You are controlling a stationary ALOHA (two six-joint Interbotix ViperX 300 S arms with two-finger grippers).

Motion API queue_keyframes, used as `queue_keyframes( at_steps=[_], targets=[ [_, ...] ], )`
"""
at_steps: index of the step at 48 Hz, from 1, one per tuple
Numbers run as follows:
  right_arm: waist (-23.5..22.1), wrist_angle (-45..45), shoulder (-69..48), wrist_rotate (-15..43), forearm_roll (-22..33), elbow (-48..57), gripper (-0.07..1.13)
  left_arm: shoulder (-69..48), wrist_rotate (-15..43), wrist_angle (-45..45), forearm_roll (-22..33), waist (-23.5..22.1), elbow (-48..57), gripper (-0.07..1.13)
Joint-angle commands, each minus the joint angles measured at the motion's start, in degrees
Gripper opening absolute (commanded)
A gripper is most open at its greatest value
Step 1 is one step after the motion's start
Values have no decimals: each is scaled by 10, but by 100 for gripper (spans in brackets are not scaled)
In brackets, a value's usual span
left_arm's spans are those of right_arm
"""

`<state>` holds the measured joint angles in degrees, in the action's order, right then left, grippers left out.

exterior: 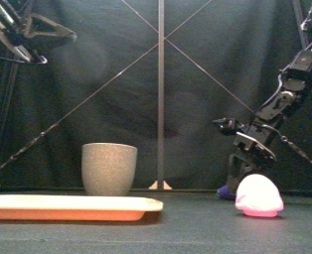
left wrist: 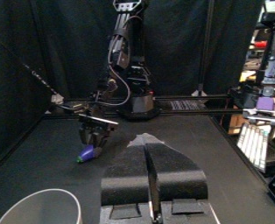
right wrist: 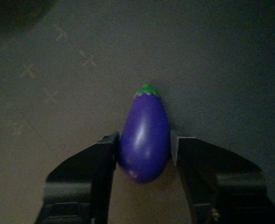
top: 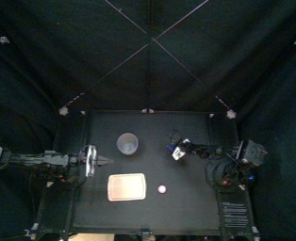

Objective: Pick the eggplant then place it on the pink plate
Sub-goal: Place eggplant on the pink plate

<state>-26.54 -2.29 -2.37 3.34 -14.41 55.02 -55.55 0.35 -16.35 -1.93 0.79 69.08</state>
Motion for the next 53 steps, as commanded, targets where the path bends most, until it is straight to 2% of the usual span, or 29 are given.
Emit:
queue_keyframes(
  at_steps=[1, 5, 18, 27, 33, 46, 53],
  targets=[
    [10, -2, -8, 0, -1, -13, 54, 1, 1, -3, -2, 1, -8, -2],
    [26, -2, -12, 0, -4, -22, 44, 1, 1, -3, -2, 1, -8, -2],
    [148, 1, -26, -2, -2, -125, 47, 1, 1, -3, -2, 1, -8, -2],
    [228, -4, 18, -7, 11, -225, 46, 0, 1, -3, -2, 1, -8, -2],
    [272, -27, 68, -8, 42, -279, 47, 0, 1, -3, -2, 1, -7, -2],
    [325, -68, 168, -2, 78, -369, 50, -3, 1, -3, -2, 1, -6, -2],
    [330, -90, 187, -2, 77, -376, 63, -3, 1, -3, -3, 1, -6, -2]
  ],
)
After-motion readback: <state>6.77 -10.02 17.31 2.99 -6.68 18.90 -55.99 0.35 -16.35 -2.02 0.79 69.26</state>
